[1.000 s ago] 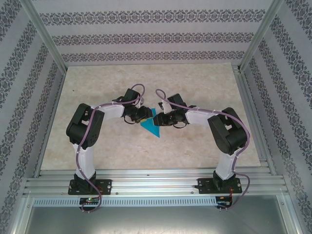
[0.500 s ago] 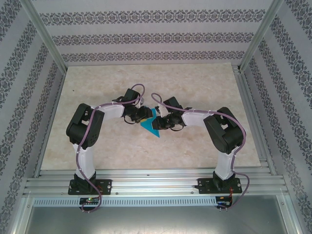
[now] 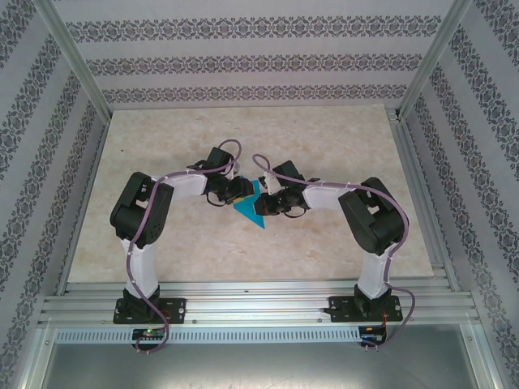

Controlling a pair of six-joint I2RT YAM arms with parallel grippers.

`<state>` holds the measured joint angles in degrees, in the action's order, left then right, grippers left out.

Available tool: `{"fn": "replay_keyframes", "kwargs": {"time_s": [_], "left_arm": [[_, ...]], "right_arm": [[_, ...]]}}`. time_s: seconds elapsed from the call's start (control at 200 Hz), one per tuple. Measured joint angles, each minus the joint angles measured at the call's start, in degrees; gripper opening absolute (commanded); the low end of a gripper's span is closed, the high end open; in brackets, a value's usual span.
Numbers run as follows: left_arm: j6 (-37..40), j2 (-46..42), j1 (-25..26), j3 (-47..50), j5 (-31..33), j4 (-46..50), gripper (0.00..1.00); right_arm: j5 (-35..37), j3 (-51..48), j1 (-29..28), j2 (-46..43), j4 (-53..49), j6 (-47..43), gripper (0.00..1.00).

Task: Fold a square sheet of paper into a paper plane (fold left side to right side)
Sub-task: Fourth fold the wing at the center of the table.

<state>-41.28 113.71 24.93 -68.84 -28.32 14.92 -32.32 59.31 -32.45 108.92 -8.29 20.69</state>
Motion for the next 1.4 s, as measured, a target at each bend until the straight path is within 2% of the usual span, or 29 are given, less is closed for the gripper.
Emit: {"fn": "replay_keyframes", "kwargs": {"time_s": [1.399], "left_arm": [[0.07, 0.28, 0.35, -0.87, 2.05, 1.22, 0.45]], "right_arm": [[-11.19, 0.22, 4.09, 4.87, 3.67, 0.85, 0.10]]}}
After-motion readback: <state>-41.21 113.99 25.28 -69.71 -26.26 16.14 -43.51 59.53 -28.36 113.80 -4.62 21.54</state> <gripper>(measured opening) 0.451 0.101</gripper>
